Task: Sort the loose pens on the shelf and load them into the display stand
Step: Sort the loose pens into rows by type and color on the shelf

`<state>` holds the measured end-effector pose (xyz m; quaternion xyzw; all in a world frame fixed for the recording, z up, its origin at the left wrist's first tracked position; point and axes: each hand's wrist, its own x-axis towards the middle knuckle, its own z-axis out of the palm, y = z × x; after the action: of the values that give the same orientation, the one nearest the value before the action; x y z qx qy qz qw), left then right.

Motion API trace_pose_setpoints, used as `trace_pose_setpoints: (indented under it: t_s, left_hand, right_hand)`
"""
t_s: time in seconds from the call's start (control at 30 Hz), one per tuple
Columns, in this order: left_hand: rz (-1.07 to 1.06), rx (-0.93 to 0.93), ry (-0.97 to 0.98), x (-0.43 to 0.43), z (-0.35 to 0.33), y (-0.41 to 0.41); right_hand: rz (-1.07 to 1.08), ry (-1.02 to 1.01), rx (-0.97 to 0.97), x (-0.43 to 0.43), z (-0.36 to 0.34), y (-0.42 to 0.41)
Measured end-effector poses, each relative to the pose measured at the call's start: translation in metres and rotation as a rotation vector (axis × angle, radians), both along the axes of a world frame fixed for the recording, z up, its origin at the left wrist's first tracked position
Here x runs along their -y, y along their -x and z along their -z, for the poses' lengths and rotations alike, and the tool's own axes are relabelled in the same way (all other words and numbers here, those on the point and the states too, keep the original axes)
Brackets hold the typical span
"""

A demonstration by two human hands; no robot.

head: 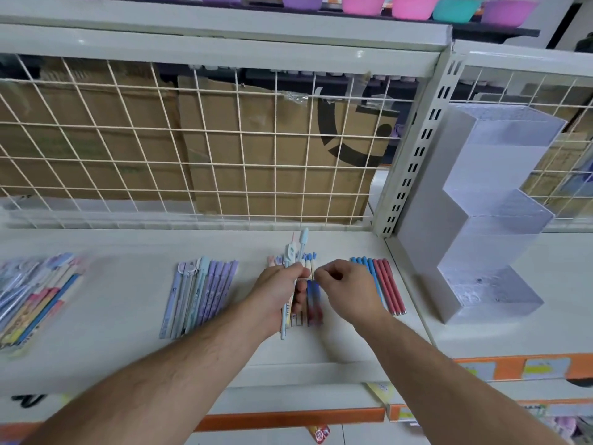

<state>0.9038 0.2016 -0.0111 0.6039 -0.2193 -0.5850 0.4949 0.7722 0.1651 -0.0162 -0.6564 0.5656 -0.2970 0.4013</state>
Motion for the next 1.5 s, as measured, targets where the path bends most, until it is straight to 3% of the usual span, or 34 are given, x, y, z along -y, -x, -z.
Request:
trace_pose_setpoints:
  t_s: [0.17,0.37,0.73,0.9,1.03,1.13,1.33,1.5]
  left_hand:
    - [0.047,0.040,0.028,-0.015,-0.007,-0.017]
    - [0.084,-0.055,0.012,-0.041,-0.009,-0.063]
    - [0.051,-0.027,-0.001,-0.080,-0.006,-0.159]
    - [-0.017,0.147,-0.045,-0.090,0.003,-0.194]
    - [-0.072,0.086,-0.081,-0.092,0.007,-0.222]
    - [-0.065,0.016,-0.101,-0.091,0.010,-0.233]
    - [-0.064,-0.049,-0.115,-0.087,0.011,-0.239]
    - [-0.069,-0.066,-0.080,-0.083,0.011,-0.239]
  right_hand:
    - [-0.009,-0.117,0.142,-0.013,-0.012,-0.028]
    - [-0.007,-0.234,0.232,-0.032,-0.015,-0.075]
    - [-0.061,-0.371,0.275,-0.057,-0.007,-0.173]
    - [0.049,-0.328,0.171,-0.054,0.004,-0.204]
    - [-0.033,-0.122,-0.248,-0.052,0.012,-0.219]
    - [-0.099,-0.052,-0.394,-0.057,0.016,-0.229]
    - [-0.092,-0.059,-0.444,-0.060,0.021,-0.238]
    - [-0.043,0.004,-0.236,-0.069,0.011,-0.237]
